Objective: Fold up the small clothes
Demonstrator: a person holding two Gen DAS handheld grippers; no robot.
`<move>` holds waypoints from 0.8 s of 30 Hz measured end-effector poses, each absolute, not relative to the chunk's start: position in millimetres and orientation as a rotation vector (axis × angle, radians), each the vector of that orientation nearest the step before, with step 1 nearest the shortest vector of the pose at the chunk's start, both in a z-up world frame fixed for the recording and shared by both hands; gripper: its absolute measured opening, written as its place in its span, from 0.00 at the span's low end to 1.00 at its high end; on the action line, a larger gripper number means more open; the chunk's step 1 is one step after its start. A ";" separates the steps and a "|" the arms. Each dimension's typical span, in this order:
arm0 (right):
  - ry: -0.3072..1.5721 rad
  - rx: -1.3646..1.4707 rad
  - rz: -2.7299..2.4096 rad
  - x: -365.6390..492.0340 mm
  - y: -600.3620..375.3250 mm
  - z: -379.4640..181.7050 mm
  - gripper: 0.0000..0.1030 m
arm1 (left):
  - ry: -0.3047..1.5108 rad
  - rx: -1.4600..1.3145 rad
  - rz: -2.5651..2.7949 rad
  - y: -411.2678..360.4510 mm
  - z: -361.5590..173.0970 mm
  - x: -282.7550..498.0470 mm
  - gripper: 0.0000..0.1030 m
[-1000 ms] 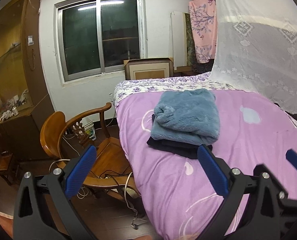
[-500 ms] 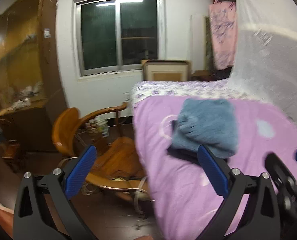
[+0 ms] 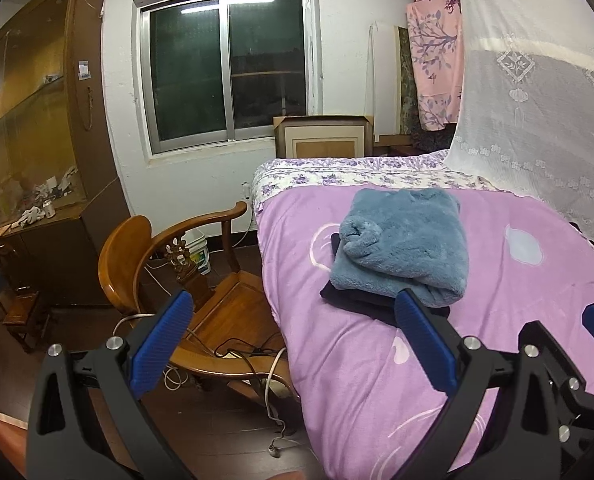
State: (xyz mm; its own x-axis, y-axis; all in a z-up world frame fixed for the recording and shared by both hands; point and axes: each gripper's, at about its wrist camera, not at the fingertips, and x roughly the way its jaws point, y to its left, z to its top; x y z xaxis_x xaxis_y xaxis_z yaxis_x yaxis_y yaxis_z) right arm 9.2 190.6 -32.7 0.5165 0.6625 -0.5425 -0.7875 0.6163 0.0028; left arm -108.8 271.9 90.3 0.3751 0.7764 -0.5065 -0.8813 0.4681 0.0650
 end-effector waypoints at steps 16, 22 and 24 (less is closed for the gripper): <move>0.549 -0.253 0.883 11.5 190.7 -33.4 0.97 | 0.525 -0.244 1.067 272.9 88.0 -106.2 0.96; 0.545 -0.258 0.879 12.1 189.7 -32.8 0.97 | 0.527 -0.243 1.067 272.4 87.8 -105.9 0.96; 0.543 -0.257 0.877 12.3 188.6 -32.3 0.97 | 0.529 -0.241 1.067 271.4 87.1 -105.6 0.96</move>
State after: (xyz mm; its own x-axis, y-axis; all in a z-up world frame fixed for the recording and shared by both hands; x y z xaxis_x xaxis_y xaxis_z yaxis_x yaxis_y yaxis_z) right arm 12.3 188.6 -32.3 0.5162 0.6576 -0.5488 -0.7844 0.6202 0.0052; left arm -105.6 271.4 87.1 0.3742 0.7668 -0.5215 -0.8794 0.4719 0.0630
